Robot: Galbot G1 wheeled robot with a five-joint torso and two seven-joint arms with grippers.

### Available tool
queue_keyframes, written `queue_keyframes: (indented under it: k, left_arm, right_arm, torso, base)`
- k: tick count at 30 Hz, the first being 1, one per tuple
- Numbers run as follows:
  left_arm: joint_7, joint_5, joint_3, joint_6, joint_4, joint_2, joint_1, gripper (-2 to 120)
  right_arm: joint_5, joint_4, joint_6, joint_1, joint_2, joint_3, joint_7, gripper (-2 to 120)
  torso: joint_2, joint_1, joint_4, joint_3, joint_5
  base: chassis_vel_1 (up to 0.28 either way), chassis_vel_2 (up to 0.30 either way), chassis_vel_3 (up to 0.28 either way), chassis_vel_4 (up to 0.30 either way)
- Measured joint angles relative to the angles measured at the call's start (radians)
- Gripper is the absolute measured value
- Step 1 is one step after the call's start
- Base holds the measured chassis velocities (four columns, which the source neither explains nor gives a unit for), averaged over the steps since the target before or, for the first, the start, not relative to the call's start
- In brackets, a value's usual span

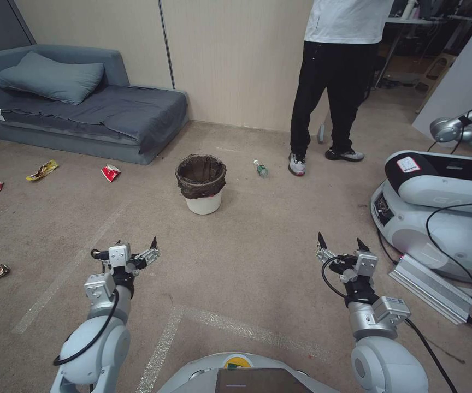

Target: Pick up the trash bin, then pick up the garbage from the floor and place it into the trash bin.

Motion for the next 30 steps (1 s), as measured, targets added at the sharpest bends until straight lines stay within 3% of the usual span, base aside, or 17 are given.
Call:
queue_keyframes:
  k: [7,12,15,21,30]
  left_arm:
    - [-0.09,-0.101,-0.045,0.188,-0.142,0.032,0.053,100]
    - [-0.104,-0.14,-0.061,0.257,-0.16,0.036,0.037,100]
    - [-0.106,-0.149,-0.061,0.265,-0.16,0.029,-0.01,100]
    - [-0.094,-0.176,-0.068,0.266,-0.159,0.027,0.008,100]
    - [-0.051,-0.086,-0.05,0.263,-0.156,0.022,0.033,100]
  right_arm:
    - [-0.004,-0.009,0.013,-0.001,0.001,-0.002,-0.006,100]
    - [-0.006,-0.01,0.017,-0.005,0.002,-0.003,-0.014,100]
    - [-0.009,-0.011,0.018,-0.005,0.003,-0.006,-0.017,100]
    - [-0.021,-0.011,0.017,-0.005,0.007,-0.01,-0.015,100]
    - [-0.021,-0.012,0.017,-0.006,0.003,-0.006,-0.012,100]
  torso:
    - [0.0,0.0,-0.0001,0.0,0.0]
    - [0.0,0.0,0.0004,0.0,0.0001]
    - [0.0,0.0,-0.0007,0.0,-0.0001]
    - [0.0,0.0,0.0001,0.0,-0.0001]
    - [0.0,0.0,-0.0001,0.0,0.0]
  base:
    - [0.0,0.0,0.0,0.0]
    - [0.0,0.0,0.0,0.0]
    - [0.0,0.0,0.0,0.0]
    - [0.0,0.0,0.0,0.0]
    - [0.0,0.0,0.0,0.0]
